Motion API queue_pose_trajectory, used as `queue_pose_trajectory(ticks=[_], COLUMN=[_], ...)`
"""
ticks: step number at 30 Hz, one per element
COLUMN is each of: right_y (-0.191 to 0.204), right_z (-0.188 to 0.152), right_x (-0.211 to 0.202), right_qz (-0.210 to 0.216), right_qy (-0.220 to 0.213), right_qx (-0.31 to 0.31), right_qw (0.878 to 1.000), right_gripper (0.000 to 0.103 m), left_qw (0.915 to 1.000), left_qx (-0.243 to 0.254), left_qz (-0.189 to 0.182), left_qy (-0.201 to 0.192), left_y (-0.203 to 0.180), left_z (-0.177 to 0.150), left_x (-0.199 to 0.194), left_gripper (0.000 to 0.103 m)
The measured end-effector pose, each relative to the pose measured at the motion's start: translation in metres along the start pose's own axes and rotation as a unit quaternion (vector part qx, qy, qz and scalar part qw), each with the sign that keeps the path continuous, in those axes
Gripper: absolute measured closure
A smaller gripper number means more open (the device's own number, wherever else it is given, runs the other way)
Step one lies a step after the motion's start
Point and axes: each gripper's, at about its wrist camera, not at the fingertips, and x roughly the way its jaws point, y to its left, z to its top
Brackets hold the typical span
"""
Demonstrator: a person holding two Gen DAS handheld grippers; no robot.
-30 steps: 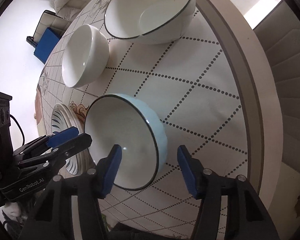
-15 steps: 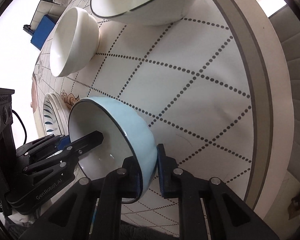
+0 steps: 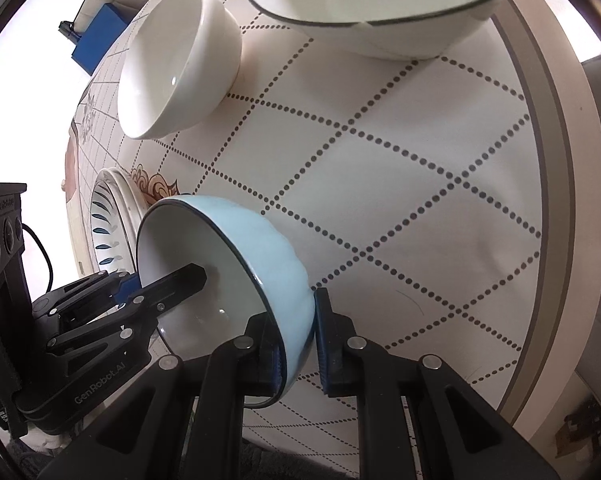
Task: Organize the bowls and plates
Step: 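Move the light-blue bowl beside the plate stack and open both grippers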
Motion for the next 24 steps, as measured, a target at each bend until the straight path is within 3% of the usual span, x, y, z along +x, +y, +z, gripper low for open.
queue_pose_trajectory(ticks=[18, 19, 24], right_y=[-0.011, -0.011, -0.014], right_z=[0.005, 0.005, 0.004], right_x=[0.0, 0.001, 0.002], right_qz=[-0.018, -0.014, -0.009], right_qy=[0.003, 0.003, 0.005], right_qx=[0.014, 0.015, 0.011], right_qw=[1.0, 1.0, 1.0], right_gripper=[0.088, 0.088, 0.088], left_qw=[1.0, 1.0, 1.0], left_qx=[0.005, 0.006, 0.003], left_qz=[-0.004, -0.003, -0.003], left_qy=[0.0, 0.001, 0.006], left_y=[-0.014, -0.019, -0.028], left_z=[0.003, 0.016, 0.021], left_x=[-0.001, 0.005, 0.012], left_gripper=[0.086, 0.086, 0.086])
